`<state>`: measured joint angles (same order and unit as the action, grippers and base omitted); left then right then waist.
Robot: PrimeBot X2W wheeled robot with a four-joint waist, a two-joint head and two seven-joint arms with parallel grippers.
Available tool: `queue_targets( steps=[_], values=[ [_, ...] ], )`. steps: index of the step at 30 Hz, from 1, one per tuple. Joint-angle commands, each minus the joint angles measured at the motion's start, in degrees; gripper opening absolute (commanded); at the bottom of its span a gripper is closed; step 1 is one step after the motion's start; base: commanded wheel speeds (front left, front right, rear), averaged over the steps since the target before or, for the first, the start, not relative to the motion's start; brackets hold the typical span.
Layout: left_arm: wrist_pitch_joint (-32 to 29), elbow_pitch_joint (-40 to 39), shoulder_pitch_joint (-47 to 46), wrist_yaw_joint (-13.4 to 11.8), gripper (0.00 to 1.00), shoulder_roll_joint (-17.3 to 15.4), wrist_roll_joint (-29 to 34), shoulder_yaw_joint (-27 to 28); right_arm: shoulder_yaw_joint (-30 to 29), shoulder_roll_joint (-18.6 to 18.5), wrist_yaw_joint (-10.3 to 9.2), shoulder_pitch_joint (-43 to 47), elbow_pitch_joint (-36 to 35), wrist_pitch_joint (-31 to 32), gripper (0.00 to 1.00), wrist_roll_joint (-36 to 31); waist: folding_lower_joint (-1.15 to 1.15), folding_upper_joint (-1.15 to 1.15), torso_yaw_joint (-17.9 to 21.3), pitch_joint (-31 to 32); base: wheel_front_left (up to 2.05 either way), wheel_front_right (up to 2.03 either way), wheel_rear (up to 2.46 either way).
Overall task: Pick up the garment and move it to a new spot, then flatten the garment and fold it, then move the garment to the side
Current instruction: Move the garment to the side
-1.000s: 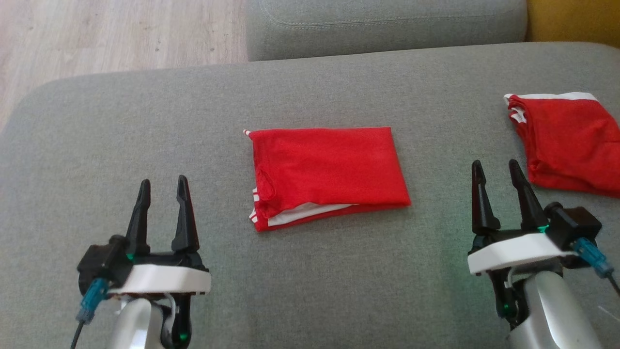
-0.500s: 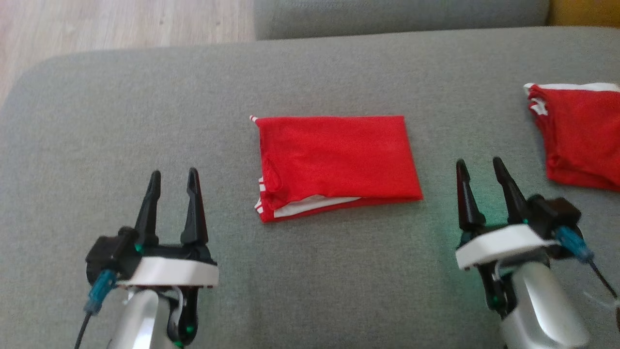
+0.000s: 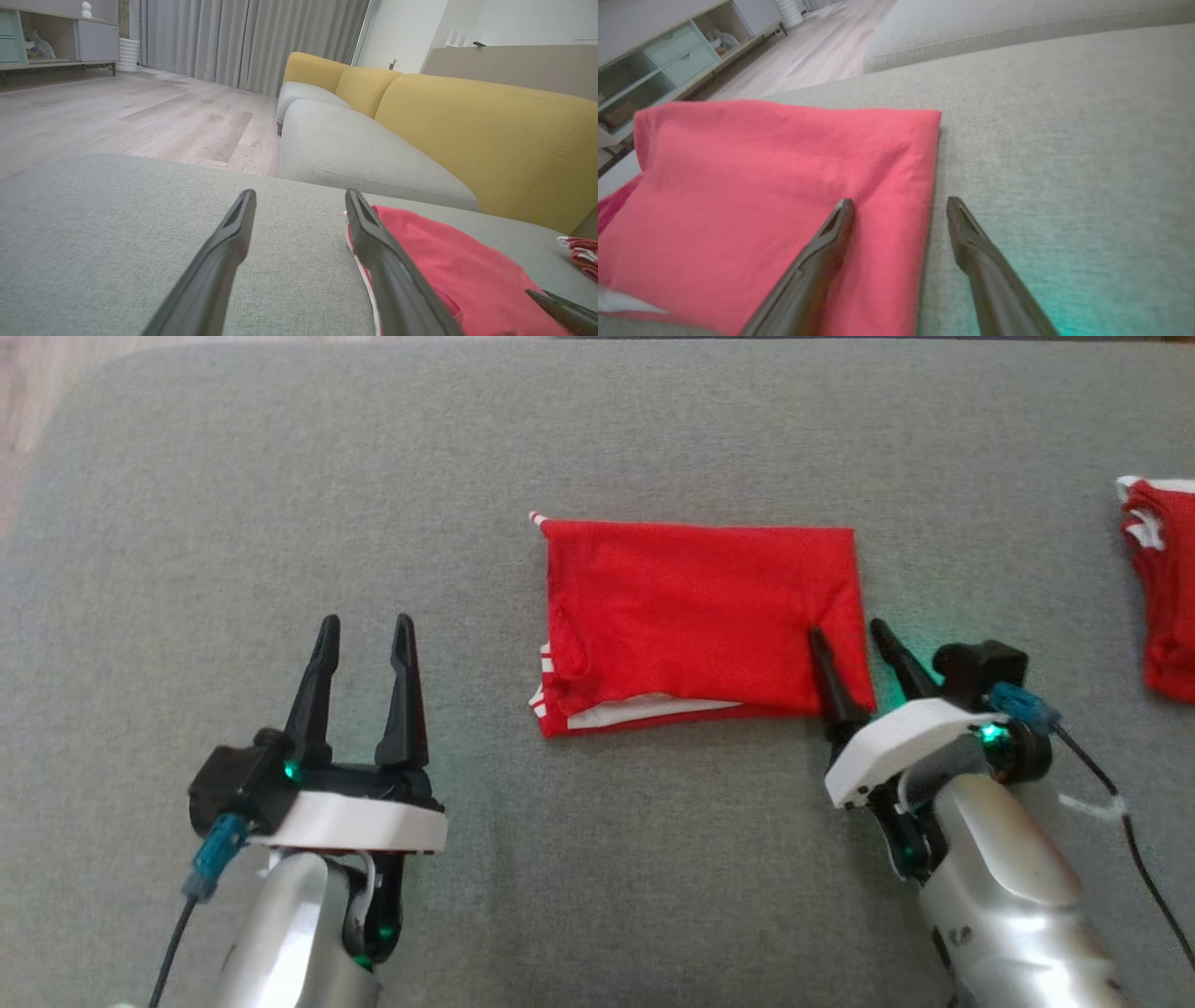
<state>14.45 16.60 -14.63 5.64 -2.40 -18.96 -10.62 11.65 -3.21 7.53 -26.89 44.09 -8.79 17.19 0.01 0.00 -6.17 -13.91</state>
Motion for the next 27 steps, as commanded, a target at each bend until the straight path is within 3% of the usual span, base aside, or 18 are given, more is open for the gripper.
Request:
queue_targets(
  steps=[1, 6, 7, 8, 9, 20, 23, 26, 27],
  values=[
    [0.5, -1.5, -2.3, 0.0, 1.00, -0.5, -0.3, 1.5, 1.8, 0.3, -0.04, -1.8, -0.6, 0.1, 1.00, 0.4, -0.01, 0.00, -0.4, -0.3, 0.00, 0.00, 0.00],
    [0.5, -1.4, -2.4, -0.1, 1.00, -0.5, -0.3, 1.5, 5.3, 0.3, -0.04, -4.1, 4.9, 1.4, 1.00, 0.2, -0.01, 0.00, -1.0, -0.2, 0.00, 0.00, 0.00],
    [0.5, -1.4, -2.4, -0.1, 1.00, -0.5, -0.3, 1.5, 6.1, 0.3, -0.04, -4.4, 5.7, 1.5, 0.95, 0.2, -0.01, 0.00, -1.0, -0.2, 0.00, 0.00, 0.00],
    [0.5, -1.3, -2.4, -0.1, 1.00, -0.5, -0.3, 1.6, 6.8, 0.3, -0.04, -4.8, 6.4, 1.4, 0.23, 0.0, -0.01, 0.00, -1.0, 0.0, 0.00, 0.00, 0.00],
    [0.5, -1.3, -2.4, -0.1, 1.00, -0.5, -0.2, 1.7, 7.2, 0.3, -0.04, -5.1, 7.0, 1.0, 0.00, -0.4, -0.01, 0.00, -1.0, 0.1, 0.00, 0.00, 0.00],
    [0.5, -1.7, -1.1, -0.4, 1.00, -0.5, -0.7, 0.7, 5.0, -0.5, -0.04, -6.9, 9.5, -4.7, 0.00, -10.3, -0.01, 0.00, 1.9, 4.4, 0.00, 0.00, 0.00],
    [0.5, -2.2, -0.8, -0.6, 1.00, -0.5, -1.2, -1.1, 4.8, -2.3, -0.04, -6.7, 7.8, -5.1, 0.00, -13.0, -0.01, 0.00, 3.3, 5.5, 0.00, 0.00, 0.00],
    [0.5, -2.7, -0.8, -1.2, 1.00, -0.5, -1.9, -3.8, 6.7, -6.4, -0.04, -6.4, 4.2, -3.7, 0.00, -12.2, -0.01, 0.00, 5.6, 6.7, 0.00, 0.00, 0.00],
    [0.5, -2.9, -0.9, -1.6, 1.00, -0.5, -2.0, -4.9, 8.5, -9.4, -0.04, -6.7, 1.8, -2.1, 0.00, -11.5, -0.01, 0.00, 6.9, 6.9, 0.00, 0.00, 0.00]
  ],
)
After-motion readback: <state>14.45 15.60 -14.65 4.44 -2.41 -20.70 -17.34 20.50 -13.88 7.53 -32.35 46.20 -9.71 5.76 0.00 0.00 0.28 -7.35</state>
